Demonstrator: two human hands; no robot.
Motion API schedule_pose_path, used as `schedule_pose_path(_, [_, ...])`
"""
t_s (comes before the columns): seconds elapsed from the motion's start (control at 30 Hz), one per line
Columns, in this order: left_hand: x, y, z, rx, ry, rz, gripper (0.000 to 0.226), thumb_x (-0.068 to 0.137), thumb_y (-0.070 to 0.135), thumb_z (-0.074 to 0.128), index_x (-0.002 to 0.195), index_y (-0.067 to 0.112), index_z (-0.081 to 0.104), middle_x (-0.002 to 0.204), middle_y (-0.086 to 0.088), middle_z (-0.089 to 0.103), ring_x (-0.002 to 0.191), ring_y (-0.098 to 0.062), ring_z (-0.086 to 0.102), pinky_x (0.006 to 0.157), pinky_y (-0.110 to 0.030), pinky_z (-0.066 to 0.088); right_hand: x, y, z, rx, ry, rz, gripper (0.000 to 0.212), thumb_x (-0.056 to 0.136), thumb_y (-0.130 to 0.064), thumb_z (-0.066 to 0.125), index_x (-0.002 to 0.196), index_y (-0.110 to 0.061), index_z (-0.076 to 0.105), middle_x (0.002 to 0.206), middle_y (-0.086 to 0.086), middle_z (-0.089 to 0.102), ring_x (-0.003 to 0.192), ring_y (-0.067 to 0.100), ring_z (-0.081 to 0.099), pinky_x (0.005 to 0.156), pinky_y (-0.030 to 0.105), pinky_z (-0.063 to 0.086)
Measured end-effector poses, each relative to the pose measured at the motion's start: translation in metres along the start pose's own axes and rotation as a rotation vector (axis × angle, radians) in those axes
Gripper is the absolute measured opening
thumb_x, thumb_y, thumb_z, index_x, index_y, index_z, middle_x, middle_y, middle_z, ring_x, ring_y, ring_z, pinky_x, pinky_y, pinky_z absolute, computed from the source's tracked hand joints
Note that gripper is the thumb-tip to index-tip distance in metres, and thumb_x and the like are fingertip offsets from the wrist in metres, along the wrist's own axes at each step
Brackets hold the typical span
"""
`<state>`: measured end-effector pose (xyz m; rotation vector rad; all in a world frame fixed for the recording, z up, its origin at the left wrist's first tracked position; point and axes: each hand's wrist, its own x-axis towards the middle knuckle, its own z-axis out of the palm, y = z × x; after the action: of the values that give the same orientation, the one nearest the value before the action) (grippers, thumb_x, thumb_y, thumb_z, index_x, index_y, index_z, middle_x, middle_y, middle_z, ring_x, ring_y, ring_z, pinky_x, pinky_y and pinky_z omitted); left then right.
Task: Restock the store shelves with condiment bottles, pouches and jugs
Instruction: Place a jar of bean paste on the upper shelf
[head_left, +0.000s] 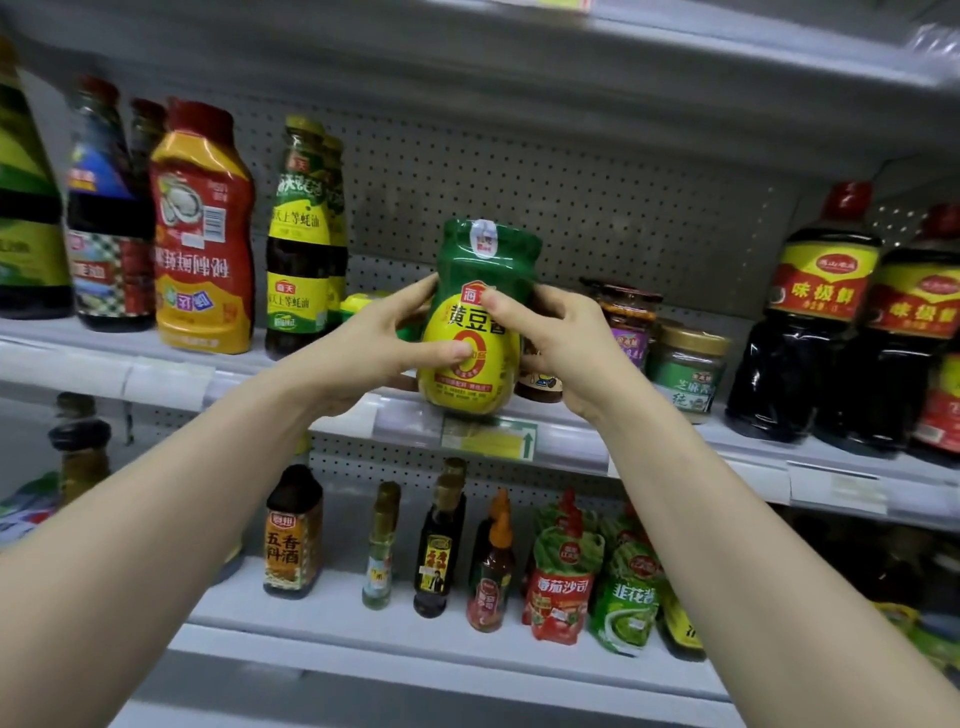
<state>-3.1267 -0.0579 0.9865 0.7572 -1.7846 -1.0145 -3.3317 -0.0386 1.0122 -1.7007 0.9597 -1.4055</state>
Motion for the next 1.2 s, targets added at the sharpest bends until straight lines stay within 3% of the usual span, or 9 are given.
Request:
schedule_pose_path(0.17, [0.009, -0.001, -0.006, -0.007, -0.088, -0.028, 0.081, 0.077, 0.032, 0.075, 0.146, 0.049, 0.037, 0.125, 0.012, 0.067, 0.111, -0.01, 0.067, 0.076, -0.026, 0.059, 0.008, 0.001, 0.003, -0.018, 0.037, 0.0, 0.038, 0.085, -0.034, 0.079, 0.118, -0.016, 0.07, 0.106, -0.005, 0.077, 0.093, 0.007, 0.074, 0.067, 0.02, 0.058])
schedule_pose_path(0.33, [0.02, -0.007, -0.011, -0.043, -0.07, -0.038, 0.088, 0.075, 0.029, 0.076, 0.15, 0.045, 0.033, 0.122, 0.017, 0.066, 0.109, -0.006, 0.067, 0.075, -0.025, 0.059, 0.021, 0.006, 0.004, -0.057, 0.047, -0.001, 0.041, 0.084, -0.037, 0.079, 0.119, -0.018, 0.07, 0.11, -0.005, 0.076, 0.098, 0.009, 0.073, 0.072, 0.024, 0.058])
schedule_pose_path(0.53, [0.031, -0.015, -0.008, -0.027, -0.038, -0.021, 0.088, 0.08, 0.024, 0.074, 0.153, 0.041, 0.029, 0.141, 0.011, 0.054, 0.112, -0.01, 0.066, 0.08, -0.031, 0.059, 0.033, 0.014, 0.003, -0.094, 0.061, -0.016, 0.039, 0.087, -0.032, 0.078, 0.122, -0.016, 0.07, 0.112, -0.002, 0.076, 0.1, 0.012, 0.073, 0.078, 0.028, 0.061])
schedule_pose_path(0.8, [0.043, -0.021, -0.005, 0.034, 0.015, -0.002, 0.084, 0.085, 0.021, 0.073, 0.154, 0.038, 0.028, 0.134, 0.008, 0.061, 0.113, -0.012, 0.065, 0.085, -0.036, 0.059, 0.04, 0.025, 0.005, -0.091, 0.122, -0.034, 0.039, 0.09, -0.024, 0.076, 0.125, -0.011, 0.066, 0.118, 0.004, 0.073, 0.108, 0.018, 0.07, 0.093, 0.042, 0.059])
schedule_pose_path(0.97, [0.048, -0.023, -0.002, 0.077, 0.052, -0.002, 0.088, 0.086, 0.021, 0.074, 0.156, 0.033, 0.023, 0.143, 0.004, 0.053, 0.12, -0.017, 0.06, 0.098, -0.045, 0.054, 0.043, 0.028, 0.008, -0.093, 0.142, -0.027, 0.036, 0.094, -0.019, 0.071, 0.127, -0.01, 0.062, 0.118, 0.004, 0.071, 0.107, 0.016, 0.069, 0.092, 0.037, 0.059])
schedule_pose_path(1.1, [0.049, -0.029, 0.002, 0.099, 0.057, 0.004, 0.089, 0.085, 0.018, 0.074, 0.157, 0.031, 0.022, 0.141, 0.004, 0.056, 0.123, -0.016, 0.058, 0.102, -0.045, 0.051, 0.039, 0.034, 0.01, -0.071, 0.127, -0.013, 0.03, 0.097, -0.016, 0.066, 0.126, -0.013, 0.06, 0.116, -0.002, 0.07, 0.103, 0.01, 0.069, 0.085, 0.029, 0.059])
schedule_pose_path(1.2, [0.047, -0.036, 0.006, 0.144, 0.095, 0.036, 0.087, 0.086, 0.019, 0.074, 0.156, 0.033, 0.024, 0.138, 0.007, 0.058, 0.122, -0.013, 0.058, 0.103, -0.043, 0.051, 0.035, 0.037, 0.015, -0.066, 0.154, -0.021, 0.031, 0.097, -0.014, 0.065, 0.128, -0.013, 0.059, 0.12, 0.001, 0.07, 0.109, 0.014, 0.068, 0.095, 0.04, 0.058])
